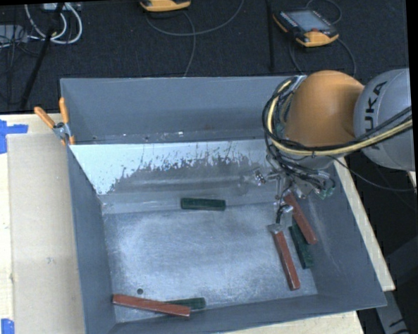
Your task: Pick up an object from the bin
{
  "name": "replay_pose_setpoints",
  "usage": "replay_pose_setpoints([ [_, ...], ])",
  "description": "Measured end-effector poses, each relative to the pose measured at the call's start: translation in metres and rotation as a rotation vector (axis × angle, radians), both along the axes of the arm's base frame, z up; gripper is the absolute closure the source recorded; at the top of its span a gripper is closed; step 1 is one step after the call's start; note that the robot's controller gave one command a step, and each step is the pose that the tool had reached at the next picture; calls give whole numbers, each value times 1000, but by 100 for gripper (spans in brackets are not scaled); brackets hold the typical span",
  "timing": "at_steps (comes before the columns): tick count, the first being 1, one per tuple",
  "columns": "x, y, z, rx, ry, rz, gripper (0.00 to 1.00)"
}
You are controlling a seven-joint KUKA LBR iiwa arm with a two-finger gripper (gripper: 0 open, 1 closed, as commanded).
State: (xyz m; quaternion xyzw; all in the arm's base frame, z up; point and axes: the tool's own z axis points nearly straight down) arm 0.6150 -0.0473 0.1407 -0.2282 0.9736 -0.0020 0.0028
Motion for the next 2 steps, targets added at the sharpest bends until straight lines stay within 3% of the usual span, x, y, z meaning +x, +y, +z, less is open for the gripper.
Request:
replay_pose_setpoints([
  [1, -71, -47, -23, 2, 13, 227, 0],
  [2, -68, -46, -72, 3, 12, 769, 0],
])
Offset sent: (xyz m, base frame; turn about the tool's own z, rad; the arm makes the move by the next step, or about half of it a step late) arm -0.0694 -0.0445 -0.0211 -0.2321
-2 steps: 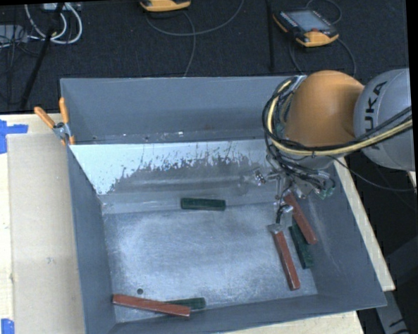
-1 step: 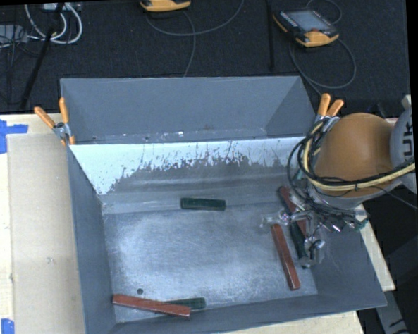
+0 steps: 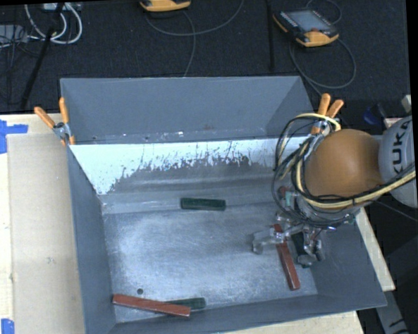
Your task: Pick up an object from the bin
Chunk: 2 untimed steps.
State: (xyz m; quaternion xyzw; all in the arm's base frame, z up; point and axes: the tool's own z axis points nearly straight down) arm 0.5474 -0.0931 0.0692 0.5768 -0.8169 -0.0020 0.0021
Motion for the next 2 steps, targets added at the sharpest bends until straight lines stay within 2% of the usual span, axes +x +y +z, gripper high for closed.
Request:
replay_pose_setpoints([
  [1, 2, -1, 3, 0, -8, -5, 100],
  [2, 1, 0, 1, 2, -6, -7, 0],
])
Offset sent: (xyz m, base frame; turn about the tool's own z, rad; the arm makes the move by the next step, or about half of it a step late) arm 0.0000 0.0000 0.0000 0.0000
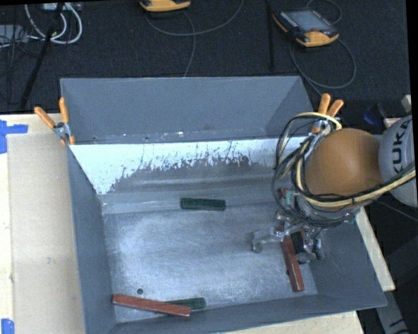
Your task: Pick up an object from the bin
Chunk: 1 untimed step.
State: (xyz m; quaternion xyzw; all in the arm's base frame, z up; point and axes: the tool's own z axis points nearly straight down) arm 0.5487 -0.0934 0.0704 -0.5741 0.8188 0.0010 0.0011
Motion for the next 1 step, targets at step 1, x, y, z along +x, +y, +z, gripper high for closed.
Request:
replay_pose_setpoints([
  [1, 1, -1, 2, -1, -2, -2, 100],
])
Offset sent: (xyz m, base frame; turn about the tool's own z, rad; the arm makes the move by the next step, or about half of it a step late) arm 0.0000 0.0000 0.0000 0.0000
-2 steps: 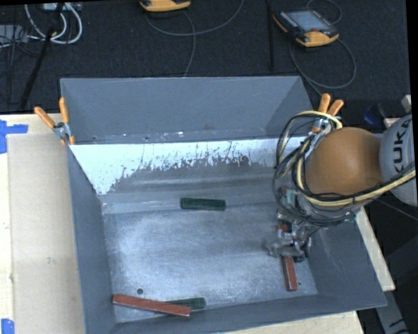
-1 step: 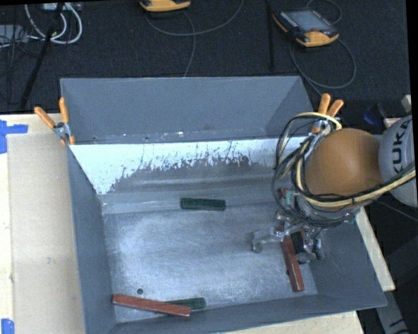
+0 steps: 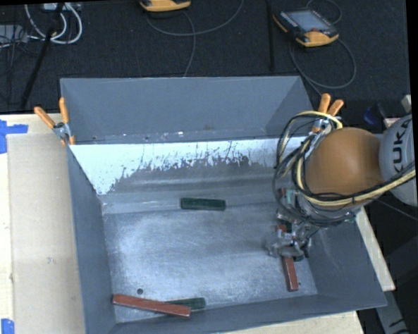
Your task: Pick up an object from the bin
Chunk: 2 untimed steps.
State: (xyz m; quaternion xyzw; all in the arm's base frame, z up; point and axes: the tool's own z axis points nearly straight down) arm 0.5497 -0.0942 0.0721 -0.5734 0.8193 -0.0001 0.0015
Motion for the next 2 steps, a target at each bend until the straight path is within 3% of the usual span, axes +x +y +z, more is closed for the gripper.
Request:
replay_pose_setpoints([
  [1, -1, 1, -2, 2, 3, 1, 0],
  [2, 0, 0, 0, 1, 1, -1, 100],
])
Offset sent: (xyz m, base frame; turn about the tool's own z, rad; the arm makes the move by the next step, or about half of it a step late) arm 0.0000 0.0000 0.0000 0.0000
